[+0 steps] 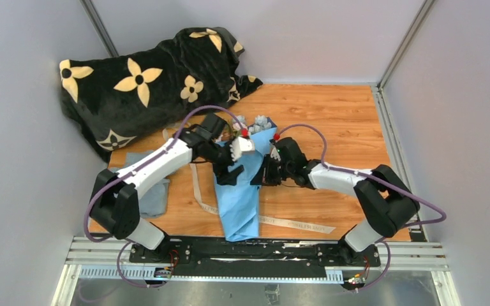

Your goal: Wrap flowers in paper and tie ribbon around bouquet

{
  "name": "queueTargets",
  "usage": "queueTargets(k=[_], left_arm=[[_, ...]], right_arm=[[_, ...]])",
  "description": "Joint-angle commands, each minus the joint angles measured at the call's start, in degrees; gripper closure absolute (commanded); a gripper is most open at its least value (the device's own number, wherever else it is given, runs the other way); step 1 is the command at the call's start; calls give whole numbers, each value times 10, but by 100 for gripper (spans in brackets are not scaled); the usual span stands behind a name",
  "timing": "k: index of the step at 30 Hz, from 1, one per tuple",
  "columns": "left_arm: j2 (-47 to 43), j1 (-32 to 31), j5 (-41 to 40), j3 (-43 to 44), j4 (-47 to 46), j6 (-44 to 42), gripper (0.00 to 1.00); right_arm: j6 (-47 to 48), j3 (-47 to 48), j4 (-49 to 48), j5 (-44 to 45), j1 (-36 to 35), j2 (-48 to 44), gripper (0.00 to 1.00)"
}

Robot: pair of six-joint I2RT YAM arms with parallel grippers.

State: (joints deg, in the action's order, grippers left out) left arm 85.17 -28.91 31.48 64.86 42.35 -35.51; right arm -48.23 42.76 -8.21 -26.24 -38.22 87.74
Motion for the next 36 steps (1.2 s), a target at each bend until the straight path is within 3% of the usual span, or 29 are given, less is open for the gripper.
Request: queueTargets(k=[1,5,10,19,24,29,31,33,36], left_arm=[[48,-73,-44,-3,-60,33,14],[109,-76,-122,2,-124,92,14],[157,-76,-128,5,-130,116,14],[213,-76,-128,6,-107,111,15],[224,-76,-118,3,-100,113,15],[209,-76,-101,-9,-103,109,15],[204,-76,-103,-10,-102,105,15],[200,-76,-106,-10,-101,103,15],[199,-76,-102,-8,-97,107,14]], right_arm=[[-63,-3,-61,49,-39,39,100],[-66,9,-45,37,-59,65,88],[-10,21,60,45,-59,42,69],[81,38,272,80,-59,-73,60],[152,85,478,148,-33,-174,57],[447,137,518,106,-34,-232,52],[605,115,479,77,-72,-256,50],[782,68,431,70,-120,-278,41],[939,3,424,46,-144,-277,34]])
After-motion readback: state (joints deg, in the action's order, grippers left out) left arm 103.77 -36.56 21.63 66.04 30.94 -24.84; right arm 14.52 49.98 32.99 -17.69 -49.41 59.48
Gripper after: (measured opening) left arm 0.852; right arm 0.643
